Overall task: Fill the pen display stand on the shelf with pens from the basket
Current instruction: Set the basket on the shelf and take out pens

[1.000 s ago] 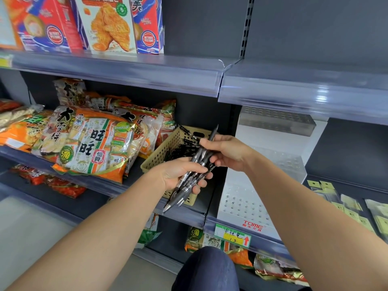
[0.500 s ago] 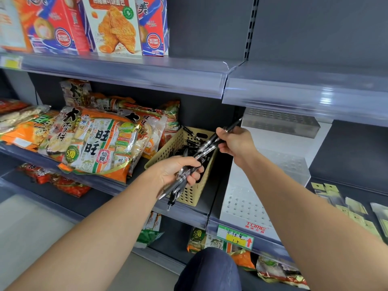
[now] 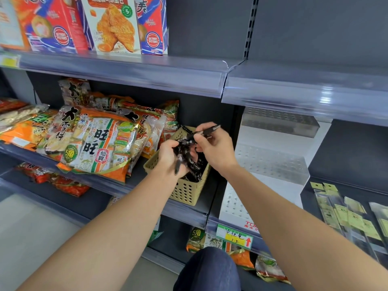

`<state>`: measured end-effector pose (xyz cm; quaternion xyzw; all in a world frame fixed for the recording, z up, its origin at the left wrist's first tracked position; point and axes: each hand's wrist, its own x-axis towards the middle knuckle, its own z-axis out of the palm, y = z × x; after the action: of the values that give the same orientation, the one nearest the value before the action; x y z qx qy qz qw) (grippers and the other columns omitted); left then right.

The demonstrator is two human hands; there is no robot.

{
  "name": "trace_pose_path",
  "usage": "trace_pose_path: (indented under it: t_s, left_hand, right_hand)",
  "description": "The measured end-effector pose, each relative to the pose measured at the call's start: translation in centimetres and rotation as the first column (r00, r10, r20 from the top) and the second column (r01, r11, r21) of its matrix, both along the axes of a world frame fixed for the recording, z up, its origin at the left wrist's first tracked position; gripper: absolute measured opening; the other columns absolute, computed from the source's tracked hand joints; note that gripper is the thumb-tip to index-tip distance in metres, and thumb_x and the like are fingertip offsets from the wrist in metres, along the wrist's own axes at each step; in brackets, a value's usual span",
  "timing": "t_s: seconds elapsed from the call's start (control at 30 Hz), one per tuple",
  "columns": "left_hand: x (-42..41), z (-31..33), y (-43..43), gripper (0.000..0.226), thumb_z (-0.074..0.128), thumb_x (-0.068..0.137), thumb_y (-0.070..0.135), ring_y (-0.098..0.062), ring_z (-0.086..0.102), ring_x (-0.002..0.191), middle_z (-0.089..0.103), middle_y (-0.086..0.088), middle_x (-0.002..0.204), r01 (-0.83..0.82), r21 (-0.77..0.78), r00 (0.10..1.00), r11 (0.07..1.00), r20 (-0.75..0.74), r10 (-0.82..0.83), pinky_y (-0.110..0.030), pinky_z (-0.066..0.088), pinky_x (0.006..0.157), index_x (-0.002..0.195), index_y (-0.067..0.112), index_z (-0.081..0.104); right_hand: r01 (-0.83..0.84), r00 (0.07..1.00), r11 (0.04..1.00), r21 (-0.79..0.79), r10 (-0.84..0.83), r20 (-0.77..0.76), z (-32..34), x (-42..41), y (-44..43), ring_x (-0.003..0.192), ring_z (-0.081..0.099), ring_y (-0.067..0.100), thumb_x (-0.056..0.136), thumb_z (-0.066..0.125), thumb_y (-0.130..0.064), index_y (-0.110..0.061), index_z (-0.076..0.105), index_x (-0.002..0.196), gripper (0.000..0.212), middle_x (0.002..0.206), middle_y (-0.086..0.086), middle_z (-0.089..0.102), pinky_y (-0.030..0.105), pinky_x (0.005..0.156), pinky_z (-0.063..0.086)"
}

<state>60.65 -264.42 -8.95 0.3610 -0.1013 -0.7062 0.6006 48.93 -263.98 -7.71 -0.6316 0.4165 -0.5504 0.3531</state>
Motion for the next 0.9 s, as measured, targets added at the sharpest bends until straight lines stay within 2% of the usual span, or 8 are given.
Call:
trace_pose_path:
  t_s: [0.07, 0.13, 0.27, 0.43, 0.57, 0.63, 0.73, 0.9]
  left_hand:
    - [0.1, 0.1, -0.1, 0.045, 0.041, 0.096, 0.042, -0.025, 0.059, 0.080, 0.067, -0.016, 0.080, -0.004, -0.011, 1.000, 1.000, 0.028, 0.004, -0.033, 0.046, 0.093, 0.100, 0.001, 0.059]
    - [0.1, 0.2, 0.1, 0.059, 0.044, 0.093, 0.058, -0.027, 0.065, 0.089, 0.071, -0.016, 0.087, 0.041, -0.043, 0.994, 0.998, 0.106, -0.036, -0.038, 0.047, 0.097, 0.101, 0.002, 0.063]
    - [-0.4, 0.5, 0.3, 0.042, 0.045, 0.099, 0.039, -0.021, 0.067, 0.049, 0.067, -0.011, 0.056, 0.053, -0.108, 0.976, 0.993, 0.217, -0.029, -0.026, 0.053, 0.042, 0.083, 0.003, 0.060]
    - [-0.2, 0.8, 0.2, 0.015, 0.046, 0.091, 0.014, -0.021, 0.053, 0.049, 0.055, -0.011, 0.067, -0.049, -0.047, 0.982, 0.998, 0.180, 0.056, -0.028, 0.043, 0.050, 0.083, 0.003, 0.052]
    - [0.2, 0.3, -0.3, 0.009, 0.051, 0.084, 0.011, -0.015, 0.051, 0.043, 0.052, -0.003, 0.056, -0.091, -0.021, 0.994, 0.996, 0.067, 0.092, -0.022, 0.047, 0.046, 0.076, 0.007, 0.049]
    - [0.2, 0.5, -0.2, 0.004, 0.051, 0.083, 0.009, -0.015, 0.049, 0.051, 0.048, -0.001, 0.062, -0.109, -0.066, 0.994, 0.992, -0.024, 0.108, -0.025, 0.049, 0.051, 0.081, 0.006, 0.052]
    - [0.4, 1.0, -0.2, 0.002, 0.049, 0.082, 0.008, -0.016, 0.046, 0.053, 0.044, 0.000, 0.063, -0.121, -0.159, 0.989, 0.980, -0.107, 0.104, -0.027, 0.046, 0.056, 0.082, 0.008, 0.050]
    - [0.6, 1.7, 0.0, 0.004, 0.050, 0.079, 0.010, -0.015, 0.048, 0.055, 0.046, 0.002, 0.061, -0.083, -0.220, 0.992, 0.972, -0.110, 0.060, -0.029, 0.046, 0.067, 0.076, 0.011, 0.052]
  right_hand:
    - [-0.062, 0.997, 0.998, -0.016, 0.061, -0.051, -0.5, 0.1, 0.4, 0.066, 0.066, 0.003, 0.091, 0.060, -0.005, -0.014, 0.062, 0.094, 0.010, 0.089, 0.002, 0.066, 0.016, 0.060, 0.053]
    - [-0.104, 0.983, 0.992, -0.069, 0.092, -0.157, -0.8, 0.1, 0.4, 0.072, 0.066, 0.002, 0.090, 0.061, -0.008, -0.020, 0.063, 0.094, 0.012, 0.090, -0.004, 0.067, 0.021, 0.068, 0.055]
    - [-0.199, 0.929, 0.972, -0.123, 0.148, -0.338, -0.7, 0.2, 0.2, 0.094, 0.064, 0.005, 0.085, 0.062, -0.013, -0.023, 0.068, 0.096, 0.016, 0.095, -0.014, 0.068, 0.034, 0.092, 0.051]
    - [-0.298, 0.945, 0.951, 0.087, 0.306, -0.113, 0.6, -0.5, 1.4, 0.101, 0.062, 0.007, 0.091, 0.048, -0.053, -0.029, 0.065, 0.110, 0.035, 0.110, -0.012, 0.064, 0.027, 0.082, 0.055]
    - [-0.089, 0.993, 0.939, 0.333, 0.055, 0.109, 1.0, -0.5, 0.8, 0.088, 0.065, 0.018, 0.095, 0.023, -0.063, -0.016, 0.067, 0.097, 0.065, 0.100, 0.003, 0.069, 0.034, 0.071, 0.057]
    - [-0.012, 0.998, 0.879, 0.478, -0.017, 0.058, 1.0, -0.7, 0.3, 0.068, 0.063, 0.016, 0.100, 0.035, -0.047, -0.009, 0.063, 0.101, 0.047, 0.086, 0.004, 0.066, 0.029, 0.058, 0.054]
    - [-0.146, 0.973, 0.639, 0.755, 0.232, -0.008, 0.8, -1.3, 0.8, 0.059, 0.066, 0.018, 0.101, 0.043, -0.038, -0.010, 0.060, 0.095, 0.034, 0.078, 0.006, 0.067, 0.028, 0.056, 0.054]
    - [-0.435, 0.860, 0.441, 0.785, 0.461, 0.218, 0.1, -1.9, 0.7, 0.053, 0.061, 0.012, 0.099, 0.046, -0.035, -0.014, 0.062, 0.088, 0.029, 0.070, 0.002, 0.067, 0.016, 0.046, 0.044]
